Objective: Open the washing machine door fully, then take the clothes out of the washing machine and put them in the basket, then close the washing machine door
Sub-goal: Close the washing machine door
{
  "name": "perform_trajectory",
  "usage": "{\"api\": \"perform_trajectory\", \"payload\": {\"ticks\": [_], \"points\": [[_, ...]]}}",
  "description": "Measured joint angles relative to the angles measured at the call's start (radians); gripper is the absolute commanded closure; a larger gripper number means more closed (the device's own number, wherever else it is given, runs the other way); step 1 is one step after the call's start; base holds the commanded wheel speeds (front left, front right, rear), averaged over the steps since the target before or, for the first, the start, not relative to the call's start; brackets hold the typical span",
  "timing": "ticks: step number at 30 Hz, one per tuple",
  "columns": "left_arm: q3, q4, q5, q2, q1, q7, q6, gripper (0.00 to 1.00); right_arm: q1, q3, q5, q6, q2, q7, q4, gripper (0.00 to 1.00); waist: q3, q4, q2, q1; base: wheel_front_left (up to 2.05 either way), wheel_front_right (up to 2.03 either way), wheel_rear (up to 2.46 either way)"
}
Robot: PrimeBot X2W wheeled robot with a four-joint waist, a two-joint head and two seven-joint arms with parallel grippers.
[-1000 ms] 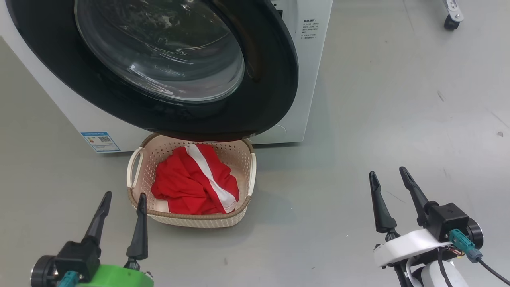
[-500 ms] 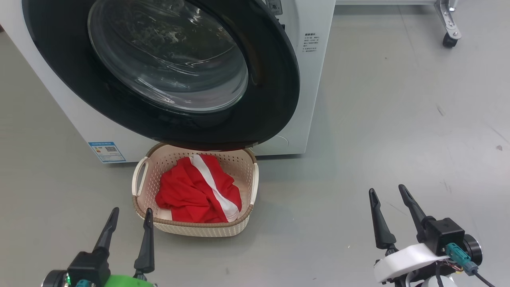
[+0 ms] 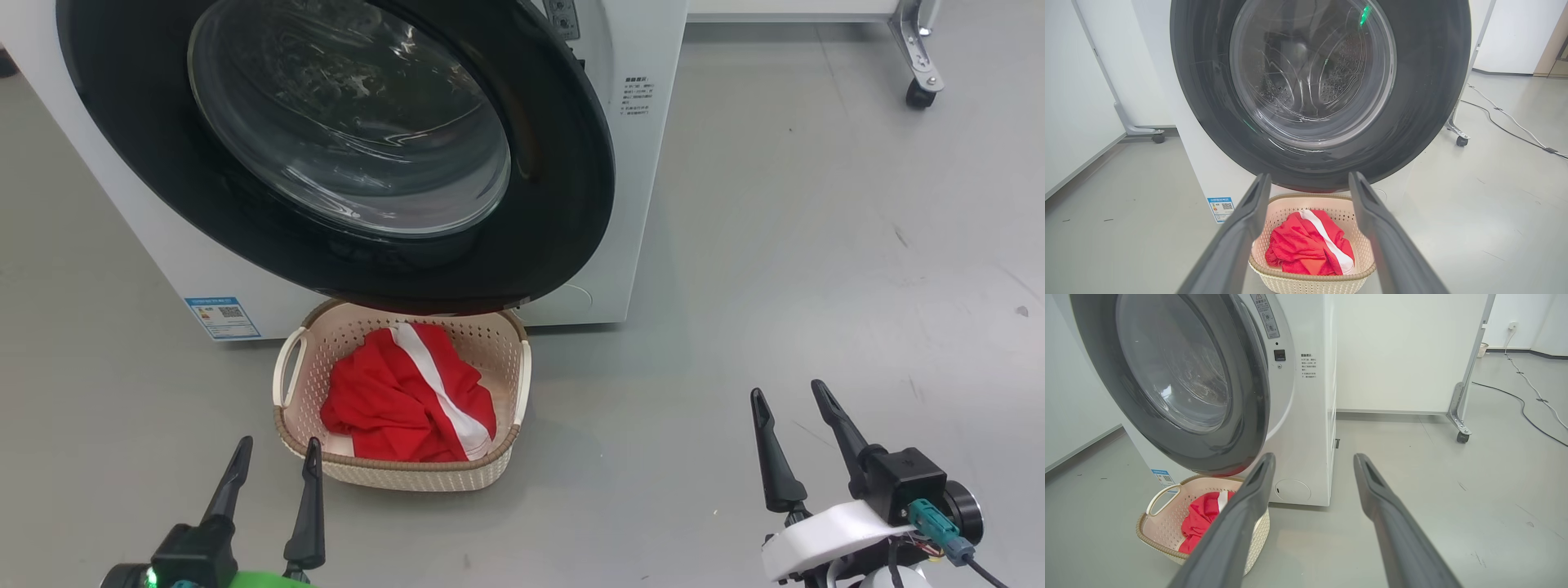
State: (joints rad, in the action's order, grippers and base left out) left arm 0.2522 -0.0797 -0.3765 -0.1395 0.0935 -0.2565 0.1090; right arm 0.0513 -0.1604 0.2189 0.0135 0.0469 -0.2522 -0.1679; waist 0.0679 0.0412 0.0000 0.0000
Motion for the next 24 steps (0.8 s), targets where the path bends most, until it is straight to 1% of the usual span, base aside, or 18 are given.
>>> {"api": "perform_trajectory", "payload": {"ticks": [7,8,9,10,24], "points": [[0.0,-0.005,0.004,0.002,0.0,0.0,0.0,0.0,0.0,0.0,0.0,0.0,-0.001,0.0,-0.001,0.0,-0.005,-0.003,0.0,0.0,0.0,0.0,0.0],[0.0,-0.005,0.008,0.002,0.0,0.0,0.0,0.0,0.0,0.0,0.001,0.0,-0.001,0.0,-0.001,0.44,-0.005,-0.004,0.0,0.0,0.0,0.0,0.0],[0.0,-0.005,0.009,0.002,0.0,0.0,0.0,0.0,0.0,0.001,0.003,-0.001,-0.001,0.0,0.0,0.91,-0.005,-0.004,0.0,0.0,0.0,0.0,0.0],[0.0,-0.005,0.01,0.003,0.0,0.0,0.0,0.0,0.0,0.001,0.003,-0.007,-0.001,0.0,0.002,1.0,-0.004,-0.004,0.0,0.0,0.0,0.0,0.0],[0.003,-0.003,0.028,0.017,-0.002,0.0,0.0,0.0,0.0,-0.003,0.009,-0.004,-0.001,0.0,0.008,1.0,0.012,0.001,0.0,0.0,0.0,0.0,0.0]]}}
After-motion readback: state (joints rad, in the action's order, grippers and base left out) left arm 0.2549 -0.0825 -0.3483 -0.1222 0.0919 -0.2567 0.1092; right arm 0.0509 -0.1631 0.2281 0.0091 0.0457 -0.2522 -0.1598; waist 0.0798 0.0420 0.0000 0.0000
